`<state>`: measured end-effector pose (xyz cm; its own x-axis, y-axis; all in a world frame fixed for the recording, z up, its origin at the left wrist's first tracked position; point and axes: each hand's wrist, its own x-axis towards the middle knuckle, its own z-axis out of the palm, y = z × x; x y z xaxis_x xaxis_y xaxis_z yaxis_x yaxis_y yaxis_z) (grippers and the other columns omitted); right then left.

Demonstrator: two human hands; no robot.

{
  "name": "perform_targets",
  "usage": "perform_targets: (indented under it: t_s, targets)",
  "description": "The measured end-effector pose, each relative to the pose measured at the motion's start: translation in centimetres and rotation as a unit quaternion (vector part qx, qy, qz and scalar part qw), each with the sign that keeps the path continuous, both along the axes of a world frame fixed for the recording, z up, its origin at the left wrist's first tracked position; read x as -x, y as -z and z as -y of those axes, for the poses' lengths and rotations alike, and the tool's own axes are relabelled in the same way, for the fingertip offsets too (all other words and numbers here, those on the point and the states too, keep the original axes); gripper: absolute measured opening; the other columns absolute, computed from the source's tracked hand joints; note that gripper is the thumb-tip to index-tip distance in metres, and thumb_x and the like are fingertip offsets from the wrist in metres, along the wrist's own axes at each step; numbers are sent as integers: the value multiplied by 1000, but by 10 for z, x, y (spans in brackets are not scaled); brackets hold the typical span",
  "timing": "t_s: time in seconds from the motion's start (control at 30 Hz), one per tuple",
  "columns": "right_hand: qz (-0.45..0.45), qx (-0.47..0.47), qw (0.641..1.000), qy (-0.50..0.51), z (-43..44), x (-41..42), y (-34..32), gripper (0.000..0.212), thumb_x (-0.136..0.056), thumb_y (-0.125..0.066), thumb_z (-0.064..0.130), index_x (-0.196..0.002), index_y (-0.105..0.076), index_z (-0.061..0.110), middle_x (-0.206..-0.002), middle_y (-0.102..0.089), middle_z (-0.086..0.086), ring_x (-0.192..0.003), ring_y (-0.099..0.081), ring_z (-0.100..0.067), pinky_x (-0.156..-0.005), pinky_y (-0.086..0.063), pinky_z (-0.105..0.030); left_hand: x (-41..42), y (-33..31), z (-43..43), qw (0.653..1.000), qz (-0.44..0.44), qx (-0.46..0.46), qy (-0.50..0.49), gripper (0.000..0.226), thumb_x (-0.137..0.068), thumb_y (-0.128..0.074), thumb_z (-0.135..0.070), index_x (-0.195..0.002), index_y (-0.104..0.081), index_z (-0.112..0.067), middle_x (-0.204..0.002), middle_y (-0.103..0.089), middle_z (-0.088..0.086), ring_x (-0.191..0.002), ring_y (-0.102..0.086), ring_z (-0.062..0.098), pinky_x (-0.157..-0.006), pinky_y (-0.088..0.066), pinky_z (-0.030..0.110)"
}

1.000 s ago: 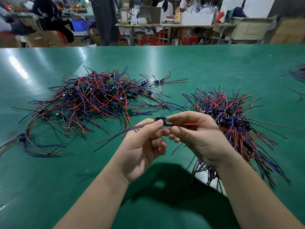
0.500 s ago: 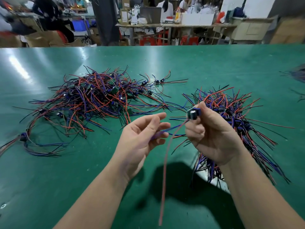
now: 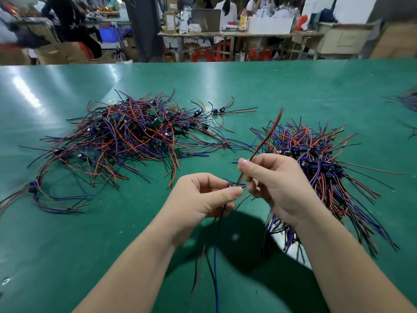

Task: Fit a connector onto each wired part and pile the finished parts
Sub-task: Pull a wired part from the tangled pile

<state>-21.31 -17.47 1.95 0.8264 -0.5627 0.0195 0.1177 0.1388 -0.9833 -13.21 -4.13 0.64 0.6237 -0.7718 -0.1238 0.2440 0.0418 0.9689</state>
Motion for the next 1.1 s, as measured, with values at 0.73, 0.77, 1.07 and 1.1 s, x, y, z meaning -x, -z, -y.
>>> perform_targets:
  t_s: [0.73, 0.77, 1.07, 1.1]
  targets:
    - [24, 214, 970, -111, -2, 0, 9, 24, -76, -75, 12, -96, -74, 27, -99, -60, -11, -67, -55, -21, -66, -45, -34, -5, 7, 5, 989, -41, 66, -129, 23, -53, -70, -32, -61, -60, -13, -57, -61, 1, -51, -61, 9, -47, -52, 20]
    - [30, 209, 971, -113, -2, 1, 8, 26, -73, -77, 14, -94, -75, 28, -99, -58, -12, -67, -56, -19, -67, -46, -33, -4, 7, 5, 988, -42, 69, -131, 21, -53, -70, -32, -58, -61, -14, -57, -62, 1, -51, -61, 8, -47, -52, 21]
    - [26, 256, 965, -57, -4, 2, 7, 19, -67, -80, 23, -84, -72, 21, -66, -64, -14, -59, -55, -17, -60, -46, -34, -5, 6, 5, 995, 28, 56, -72, 22, -64, -68, -34, -60, -73, -14, -62, -68, 1, -59, -65, 8, -52, -53, 21]
    - [36, 255, 965, -47, -4, 3, 5, 16, -68, -80, 21, -83, -73, 20, -69, -67, -11, -60, -59, -19, -61, -49, -34, -6, 7, 5, 995, 32, 61, -69, 22, -67, -67, -34, -63, -74, -14, -63, -69, 2, -62, -66, 9, -53, -54, 22]
